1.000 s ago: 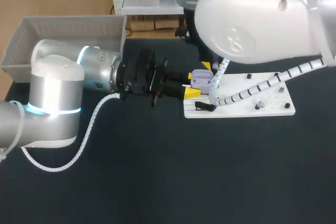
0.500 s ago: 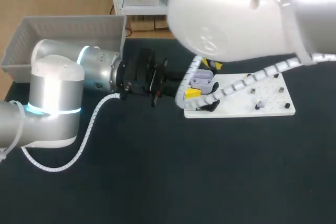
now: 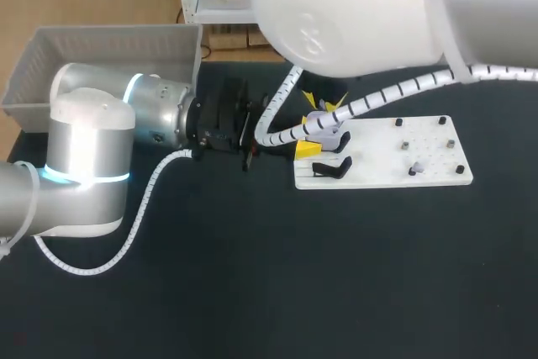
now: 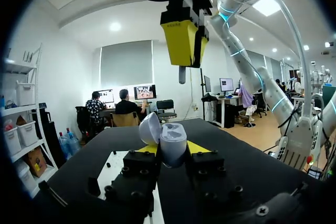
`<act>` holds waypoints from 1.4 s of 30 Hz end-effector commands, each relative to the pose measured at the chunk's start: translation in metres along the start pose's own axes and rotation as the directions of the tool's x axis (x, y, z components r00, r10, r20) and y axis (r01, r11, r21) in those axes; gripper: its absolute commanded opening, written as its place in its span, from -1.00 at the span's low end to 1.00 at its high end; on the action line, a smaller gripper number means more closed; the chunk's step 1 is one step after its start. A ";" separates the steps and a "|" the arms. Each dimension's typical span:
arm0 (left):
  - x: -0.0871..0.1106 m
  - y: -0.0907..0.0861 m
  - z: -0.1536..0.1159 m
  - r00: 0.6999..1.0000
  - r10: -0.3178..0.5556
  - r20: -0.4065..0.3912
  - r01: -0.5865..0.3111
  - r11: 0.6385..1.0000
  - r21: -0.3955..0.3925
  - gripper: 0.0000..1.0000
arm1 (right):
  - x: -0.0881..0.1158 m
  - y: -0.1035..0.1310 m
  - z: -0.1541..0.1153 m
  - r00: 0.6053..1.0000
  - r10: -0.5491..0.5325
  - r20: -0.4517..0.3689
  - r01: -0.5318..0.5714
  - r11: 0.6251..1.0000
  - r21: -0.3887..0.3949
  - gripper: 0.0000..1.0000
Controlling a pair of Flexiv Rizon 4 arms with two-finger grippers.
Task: Pick up each earbud case from the left stands, insert the matching earbuds, close the lid, and place the case in the box.
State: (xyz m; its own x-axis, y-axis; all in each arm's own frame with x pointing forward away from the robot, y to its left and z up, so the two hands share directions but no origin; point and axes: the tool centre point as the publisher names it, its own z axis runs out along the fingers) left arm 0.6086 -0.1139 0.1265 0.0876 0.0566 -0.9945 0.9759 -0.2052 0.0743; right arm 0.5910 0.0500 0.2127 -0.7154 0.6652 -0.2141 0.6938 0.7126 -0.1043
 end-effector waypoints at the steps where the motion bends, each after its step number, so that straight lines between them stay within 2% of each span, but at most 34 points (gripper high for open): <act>1: 0.000 -0.001 0.000 1.000 0.003 0.001 -0.003 1.000 -0.006 -1.00 | 0.002 0.000 0.009 1.000 0.006 -0.006 -0.006 1.000 -0.005 -1.00; 12: 0.000 -0.001 0.000 1.000 0.003 0.001 -0.003 1.000 -0.006 -1.00 | 0.004 0.006 0.023 0.998 0.020 -0.055 -0.020 1.000 -0.010 -1.00; 42: 0.000 -0.001 0.000 1.000 0.003 0.001 -0.003 1.000 -0.006 -1.00 | 0.004 0.011 0.038 0.996 0.021 -0.085 -0.020 1.000 0.015 -1.00</act>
State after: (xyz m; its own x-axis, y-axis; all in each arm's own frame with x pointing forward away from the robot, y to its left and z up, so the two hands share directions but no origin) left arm 0.6086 -0.1139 0.1265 0.0876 0.0566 -0.9945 0.9759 -0.2052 0.0743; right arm 0.5977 0.0516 0.1748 -0.7057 0.6957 -0.1342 0.7084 0.6967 -0.1134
